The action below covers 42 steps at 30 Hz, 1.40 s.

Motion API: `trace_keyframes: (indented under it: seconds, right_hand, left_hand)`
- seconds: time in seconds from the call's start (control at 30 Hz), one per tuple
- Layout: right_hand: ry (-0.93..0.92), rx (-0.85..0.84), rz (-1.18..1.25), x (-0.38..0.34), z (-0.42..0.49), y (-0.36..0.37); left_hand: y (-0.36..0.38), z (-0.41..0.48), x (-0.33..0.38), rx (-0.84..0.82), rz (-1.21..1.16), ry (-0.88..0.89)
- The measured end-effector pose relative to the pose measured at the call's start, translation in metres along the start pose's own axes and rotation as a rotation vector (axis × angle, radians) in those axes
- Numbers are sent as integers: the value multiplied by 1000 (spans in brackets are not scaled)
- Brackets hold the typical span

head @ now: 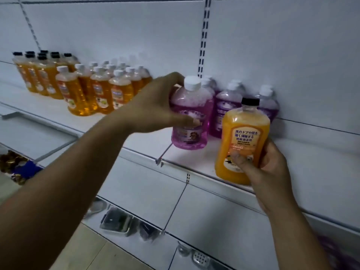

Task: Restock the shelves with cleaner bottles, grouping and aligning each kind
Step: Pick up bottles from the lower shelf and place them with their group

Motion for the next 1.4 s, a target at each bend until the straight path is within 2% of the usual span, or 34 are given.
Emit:
trace_keyframes:
  seconds: [0.13, 0.3, 0.63, 0.83, 1.07, 1.4]
  right_hand:
    - [13, 81, -26, 3, 2, -17]
    - [0, 149, -76, -2, 3, -27]
    - [-4, 203, -94, -4, -1, -32]
    - [-14, 196, -121, -2, -2, -31]
    - [14, 176, -121, 0, -2, -25]
    - [38, 177, -141, 5, -1, -25]
  left_hand:
    - [18, 50, 17, -115, 92, 144]
    - [46, 85, 23, -175, 200, 283]
    - [82, 123, 7, -153, 419, 243]
    - [92, 127, -8, -151, 421, 178]
    - [100, 115, -10, -182, 542, 236]
    - [98, 106, -14, -218, 518, 314]
Point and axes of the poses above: each hand's wrist, its own z-axis towards the middle knuckle, its own y-axis out of the palm, x = y × z, the point moved 3 cm from there along z, towards the middle knuckle, and after that the axes turned 13 degrees about x, right-handed, at the moved point
